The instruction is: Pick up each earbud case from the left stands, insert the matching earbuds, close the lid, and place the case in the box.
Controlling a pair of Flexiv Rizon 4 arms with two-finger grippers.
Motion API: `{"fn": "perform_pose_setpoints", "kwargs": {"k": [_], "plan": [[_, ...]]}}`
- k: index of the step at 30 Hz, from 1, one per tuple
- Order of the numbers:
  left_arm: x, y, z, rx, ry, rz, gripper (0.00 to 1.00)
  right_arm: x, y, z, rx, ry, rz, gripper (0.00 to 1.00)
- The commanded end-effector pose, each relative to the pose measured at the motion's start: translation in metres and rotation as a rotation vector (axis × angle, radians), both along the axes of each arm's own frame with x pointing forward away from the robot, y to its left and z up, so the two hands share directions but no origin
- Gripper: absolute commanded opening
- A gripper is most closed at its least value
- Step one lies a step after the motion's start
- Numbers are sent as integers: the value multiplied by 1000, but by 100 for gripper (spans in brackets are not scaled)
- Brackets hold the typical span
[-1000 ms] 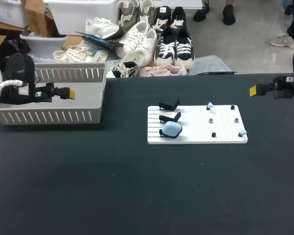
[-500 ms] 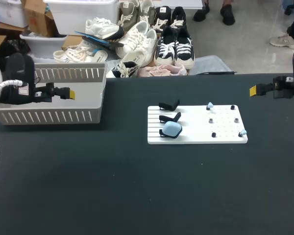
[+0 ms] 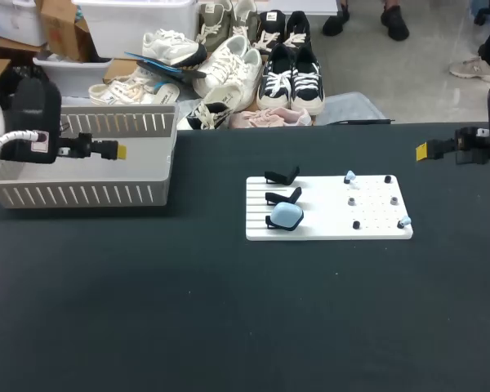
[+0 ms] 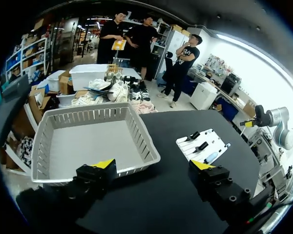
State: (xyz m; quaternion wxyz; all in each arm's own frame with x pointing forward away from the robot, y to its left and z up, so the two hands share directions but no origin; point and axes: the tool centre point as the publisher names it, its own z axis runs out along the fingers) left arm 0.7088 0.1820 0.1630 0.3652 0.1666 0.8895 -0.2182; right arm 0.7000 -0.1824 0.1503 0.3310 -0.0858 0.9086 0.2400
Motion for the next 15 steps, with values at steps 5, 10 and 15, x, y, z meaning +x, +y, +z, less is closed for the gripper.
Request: {"fn": "perform_pose_setpoints", "kwargs": {"k": [5,10,15], "plan": [[-3,-13,3,29,-163,-301,100,1,-1,-1,3,-1,4,100],[-12,-39,1,83,-240,-543,100,1,-1,-1,3,-1,4,100],[-15,-58,-1,95,-305,-721,100,1,-1,-1,3,-1,4,100]]}}
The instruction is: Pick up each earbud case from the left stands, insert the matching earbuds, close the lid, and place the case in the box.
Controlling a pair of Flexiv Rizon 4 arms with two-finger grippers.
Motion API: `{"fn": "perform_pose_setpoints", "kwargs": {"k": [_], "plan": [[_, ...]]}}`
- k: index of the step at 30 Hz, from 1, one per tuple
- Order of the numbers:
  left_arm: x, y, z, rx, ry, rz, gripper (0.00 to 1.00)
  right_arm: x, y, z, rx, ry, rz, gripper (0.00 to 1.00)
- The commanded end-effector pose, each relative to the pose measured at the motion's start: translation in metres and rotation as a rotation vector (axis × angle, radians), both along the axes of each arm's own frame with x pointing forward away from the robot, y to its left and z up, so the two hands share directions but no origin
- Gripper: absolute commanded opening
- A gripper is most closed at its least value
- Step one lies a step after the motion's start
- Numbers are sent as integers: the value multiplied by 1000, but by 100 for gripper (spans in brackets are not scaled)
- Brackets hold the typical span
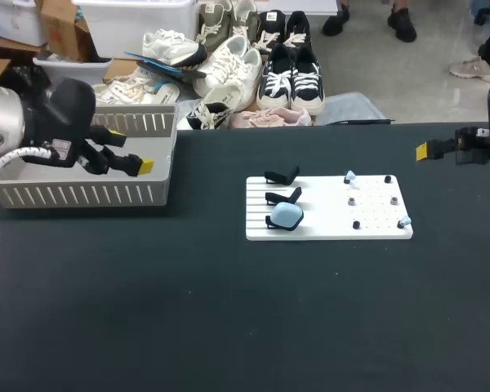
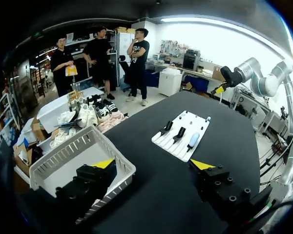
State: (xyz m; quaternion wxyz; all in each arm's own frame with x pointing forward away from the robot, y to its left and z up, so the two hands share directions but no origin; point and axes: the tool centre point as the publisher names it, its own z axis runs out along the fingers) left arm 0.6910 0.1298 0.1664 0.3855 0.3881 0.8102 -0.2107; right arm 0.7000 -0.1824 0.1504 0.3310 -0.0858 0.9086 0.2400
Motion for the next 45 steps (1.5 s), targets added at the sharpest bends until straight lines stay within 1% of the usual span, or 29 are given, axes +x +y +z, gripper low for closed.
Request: {"fn": "perform_pose_setpoints", "kwargs": {"k": [1,2,3,5,7,12,16,18,22,27,31,39,44,45], "plan": [[2,-9,-6,-23,-105,-351,100,1,-1,-1,3,-1,4,100],[1,-14,-6,-31,-111,-379,100,1,-1,-1,3,-1,4,100],[0,-18,-7,-22,-135,-418,100,1,-1,-1,3,-1,4,100],[-2,-28,-9,-13,-182,-456,100,1,-1,-1,3,-1,4,100],[-2,-38,-11,0,-207,-488,100,1,-1,-1,3,-1,4,100],[-5,-65,-21,-6,-226,-582,100,1,-1,-1,3,-1,4,100],[-9,-87,-29,-18,-222,-642,100,1,-1,-1,3,-1,4,100],[-8,-97,-34,-34,-215,-655,100,1,-1,-1,3,-1,4,100],[-8,-117,-46,-39,-210,-668,100,1,-1,-1,3,-1,4,100],[-6,-138,-60,-45,-195,-634,100,1,-1,-1,3,-1,4,100],[-7,-150,-72,-33,-181,-640,100,1,-1,-1,3,-1,4,100],[-4,-174,-91,-19,-181,-648,100,1,-1,-1,3,-1,4,100],[-2,-184,-103,-37,-153,-621,100,1,-1,-1,3,-1,4,100],[-2,-186,-107,-32,-151,-614,100,1,-1,-1,3,-1,4,100]]}}
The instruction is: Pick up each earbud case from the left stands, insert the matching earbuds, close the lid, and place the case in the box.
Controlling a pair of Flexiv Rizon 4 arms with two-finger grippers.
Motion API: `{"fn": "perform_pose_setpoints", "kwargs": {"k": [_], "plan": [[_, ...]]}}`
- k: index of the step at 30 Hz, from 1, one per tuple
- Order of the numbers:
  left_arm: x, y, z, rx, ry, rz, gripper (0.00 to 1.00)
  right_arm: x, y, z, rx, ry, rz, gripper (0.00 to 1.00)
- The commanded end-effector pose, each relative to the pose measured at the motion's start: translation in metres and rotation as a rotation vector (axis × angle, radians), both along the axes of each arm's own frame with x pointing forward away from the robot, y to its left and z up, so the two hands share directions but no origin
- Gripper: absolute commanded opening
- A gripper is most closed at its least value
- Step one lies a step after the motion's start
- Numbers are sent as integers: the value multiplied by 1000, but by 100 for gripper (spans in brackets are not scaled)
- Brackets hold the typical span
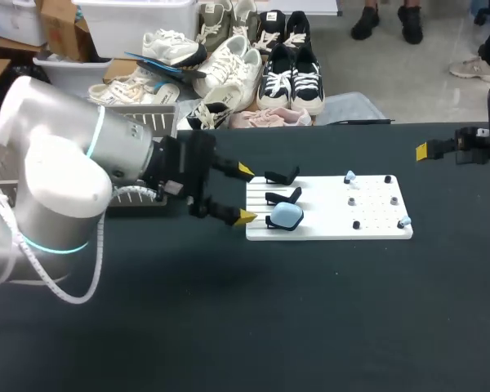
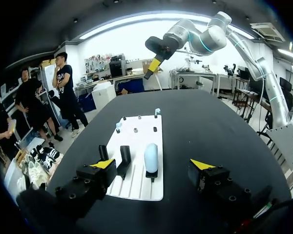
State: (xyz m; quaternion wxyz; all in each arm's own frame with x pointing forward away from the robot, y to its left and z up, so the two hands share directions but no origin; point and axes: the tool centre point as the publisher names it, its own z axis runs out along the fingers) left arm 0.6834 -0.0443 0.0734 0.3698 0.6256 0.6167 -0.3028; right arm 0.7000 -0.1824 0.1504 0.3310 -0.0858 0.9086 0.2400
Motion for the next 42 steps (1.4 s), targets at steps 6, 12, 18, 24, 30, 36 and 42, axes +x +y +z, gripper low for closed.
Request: {"fn": "perform_pose_setpoints", "kwargs": {"k": [6,12,18,24,30,36,42], "plan": [[5,-23,-27,1,19,12,100,1,-1,-1,3,-1,4,100],[4,-32,-32,-16,17,-1,100,1,-1,-1,3,-1,4,100],[3,-38,-35,-39,13,-13,100,1,-1,-1,3,-1,4,100],[2,-43,-43,-37,21,-18,100,1,-1,-1,3,-1,4,100],[4,-47,-48,-27,29,-17,100,1,-1,-1,3,-1,4,100],[7,-49,-51,-25,56,1,100,1,-1,-1,3,-1,4,100],[10,-49,-55,-41,113,18,100,1,-1,-1,3,-1,4,100]]}}
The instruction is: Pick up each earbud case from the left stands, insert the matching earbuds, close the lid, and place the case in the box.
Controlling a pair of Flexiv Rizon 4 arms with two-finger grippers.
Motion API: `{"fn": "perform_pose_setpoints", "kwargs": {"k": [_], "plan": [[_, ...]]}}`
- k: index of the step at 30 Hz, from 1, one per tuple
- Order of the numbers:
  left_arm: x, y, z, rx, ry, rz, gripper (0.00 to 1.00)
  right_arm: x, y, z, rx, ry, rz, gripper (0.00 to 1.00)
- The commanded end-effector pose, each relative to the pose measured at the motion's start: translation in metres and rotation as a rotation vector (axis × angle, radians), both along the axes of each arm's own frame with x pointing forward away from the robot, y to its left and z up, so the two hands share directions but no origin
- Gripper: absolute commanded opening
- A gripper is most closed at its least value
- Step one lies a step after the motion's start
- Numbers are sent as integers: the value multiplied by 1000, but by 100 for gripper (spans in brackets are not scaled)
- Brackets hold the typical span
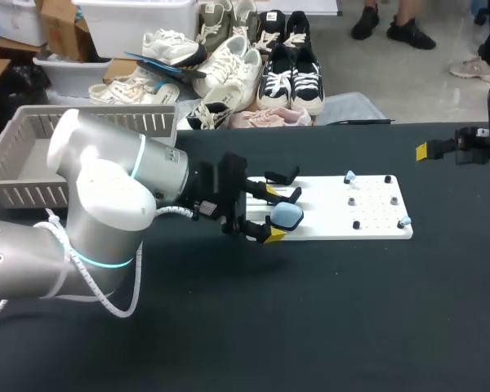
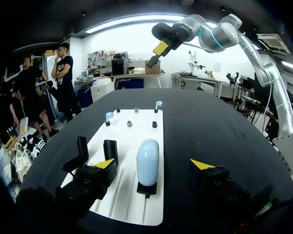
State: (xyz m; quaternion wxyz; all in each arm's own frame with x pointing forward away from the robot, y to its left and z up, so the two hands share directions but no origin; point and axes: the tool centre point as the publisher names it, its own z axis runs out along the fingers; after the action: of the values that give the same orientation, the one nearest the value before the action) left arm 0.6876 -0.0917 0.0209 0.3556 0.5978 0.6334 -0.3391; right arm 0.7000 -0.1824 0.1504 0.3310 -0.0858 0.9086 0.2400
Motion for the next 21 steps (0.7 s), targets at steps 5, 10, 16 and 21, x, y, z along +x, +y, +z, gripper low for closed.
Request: {"fn": "perform_pose_setpoints", "kwargs": {"k": [5,10,16,21], "plan": [[9,-3,-3,-1,23,1,96,1,-1,-1,3,-1,4,100],[11,-5,-5,3,30,2,83,1,-1,-1,3,-1,4,100],[9,-5,-7,9,34,1,67,1,-1,-1,3,-1,4,100],[7,-6,-10,14,38,2,62,1,-1,-1,3,-1,4,100]]}}
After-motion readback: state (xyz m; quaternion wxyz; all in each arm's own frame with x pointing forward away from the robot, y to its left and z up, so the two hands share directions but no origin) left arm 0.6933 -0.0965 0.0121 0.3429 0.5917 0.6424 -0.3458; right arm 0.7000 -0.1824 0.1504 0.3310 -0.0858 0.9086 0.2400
